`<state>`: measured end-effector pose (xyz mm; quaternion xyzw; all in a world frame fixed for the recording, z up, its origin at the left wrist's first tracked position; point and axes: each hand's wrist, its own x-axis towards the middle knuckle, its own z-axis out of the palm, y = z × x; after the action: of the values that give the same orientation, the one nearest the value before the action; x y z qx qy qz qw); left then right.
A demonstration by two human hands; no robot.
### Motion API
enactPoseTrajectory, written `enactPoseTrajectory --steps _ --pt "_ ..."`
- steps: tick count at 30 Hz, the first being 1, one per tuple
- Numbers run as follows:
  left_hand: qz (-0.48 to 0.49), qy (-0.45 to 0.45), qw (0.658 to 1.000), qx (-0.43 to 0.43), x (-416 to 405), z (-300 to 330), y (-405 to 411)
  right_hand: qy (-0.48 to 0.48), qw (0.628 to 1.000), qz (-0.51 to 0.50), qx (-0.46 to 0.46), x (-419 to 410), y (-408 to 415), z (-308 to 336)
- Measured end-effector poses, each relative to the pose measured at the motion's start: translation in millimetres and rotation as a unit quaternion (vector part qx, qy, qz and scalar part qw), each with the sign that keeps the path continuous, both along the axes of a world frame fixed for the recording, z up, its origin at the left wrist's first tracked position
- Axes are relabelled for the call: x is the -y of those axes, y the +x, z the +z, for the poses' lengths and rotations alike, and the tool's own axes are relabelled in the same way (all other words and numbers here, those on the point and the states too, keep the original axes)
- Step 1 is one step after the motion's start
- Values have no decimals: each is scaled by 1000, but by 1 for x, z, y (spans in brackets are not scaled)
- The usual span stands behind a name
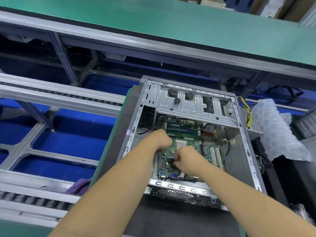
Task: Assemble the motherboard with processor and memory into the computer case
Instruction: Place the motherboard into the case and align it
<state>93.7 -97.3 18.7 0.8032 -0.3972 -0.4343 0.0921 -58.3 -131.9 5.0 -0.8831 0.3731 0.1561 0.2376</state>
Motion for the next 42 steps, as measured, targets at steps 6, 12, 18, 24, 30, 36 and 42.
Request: enactPoseTrajectory --steps 6,12,18,24,30,36,42 --pt "-34 34 987 -152 -6 4 -4 7 985 -119 120 5 -3 6" --pt "73 28 960 -267 -1 2 2 31 964 -180 191 5 -6 9" --pt "138 41 925 -352 -1 -7 6 170 920 -246 252 5 -13 14" --pt "182 74 887 -418 -1 -9 8 464 758 -387 246 10 -20 20" --pt "216 76 850 -474 -1 -11 6 446 742 -408 290 6 -11 18" --pt "241 84 854 -453 -4 -13 8 232 882 -332 240 2 2 5" --pt "240 94 865 -431 -3 -13 8 152 912 -298 238 3 2 0"
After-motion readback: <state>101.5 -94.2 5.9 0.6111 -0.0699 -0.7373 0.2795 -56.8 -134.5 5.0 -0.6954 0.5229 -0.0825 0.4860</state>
